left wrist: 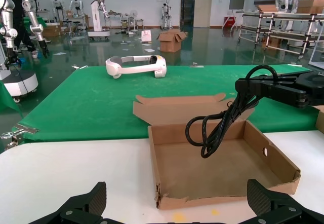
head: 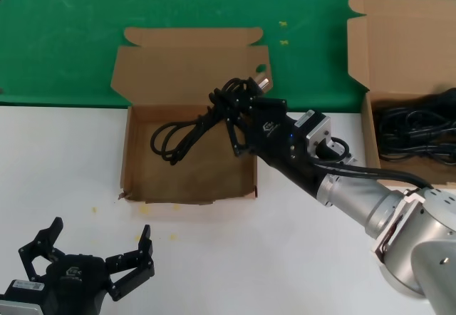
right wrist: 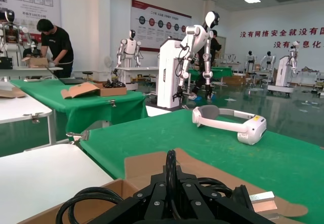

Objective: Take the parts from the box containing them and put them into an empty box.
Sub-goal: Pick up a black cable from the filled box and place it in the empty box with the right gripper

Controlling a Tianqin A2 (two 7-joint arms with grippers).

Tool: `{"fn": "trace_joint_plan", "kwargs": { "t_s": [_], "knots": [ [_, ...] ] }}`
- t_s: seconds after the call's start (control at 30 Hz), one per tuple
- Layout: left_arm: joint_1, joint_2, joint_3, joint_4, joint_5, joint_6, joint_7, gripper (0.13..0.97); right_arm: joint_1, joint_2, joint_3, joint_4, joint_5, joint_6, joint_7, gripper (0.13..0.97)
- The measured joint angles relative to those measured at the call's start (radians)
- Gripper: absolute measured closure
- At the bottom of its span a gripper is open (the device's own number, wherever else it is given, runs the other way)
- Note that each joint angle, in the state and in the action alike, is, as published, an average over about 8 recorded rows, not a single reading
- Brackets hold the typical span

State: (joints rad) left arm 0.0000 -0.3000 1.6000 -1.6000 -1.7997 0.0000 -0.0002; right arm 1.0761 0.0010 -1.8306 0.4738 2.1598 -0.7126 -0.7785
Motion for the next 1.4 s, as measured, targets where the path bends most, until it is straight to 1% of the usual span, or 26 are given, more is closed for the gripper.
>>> {"fn": "trace_joint_plan", "kwargs": {
  "t_s": [0.3,0.63,0.93,1.2,1.23,1.4],
  "knots": [
    [0.0,0.0,0.0,0.0,0.0,0.0,0.0,0.132,-0.01,-0.001,-0.036,0.008,0.013,-0.017,0.021,0.935],
    [0.0,0.0,0.0,0.0,0.0,0.0,0.0,0.132,-0.026,0.0,-0.037,0.034,-0.036,-0.045,0.072,0.93],
    [0.0,0.0,0.0,0.0,0.0,0.0,0.0,0.132,-0.042,0.007,-0.006,0.064,-0.088,-0.047,0.107,0.869],
    [0.0,0.0,0.0,0.0,0.0,0.0,0.0,0.132,-0.066,0.017,0.021,0.11,-0.12,-0.036,0.137,0.743],
    [0.0,0.0,0.0,0.0,0.0,0.0,0.0,0.132,-0.069,0.018,0.023,0.114,-0.122,-0.034,0.14,0.743],
    [0.0,0.0,0.0,0.0,0.0,0.0,0.0,0.132,-0.074,0.02,0.028,0.123,-0.127,-0.03,0.146,0.623]
  ]
}}
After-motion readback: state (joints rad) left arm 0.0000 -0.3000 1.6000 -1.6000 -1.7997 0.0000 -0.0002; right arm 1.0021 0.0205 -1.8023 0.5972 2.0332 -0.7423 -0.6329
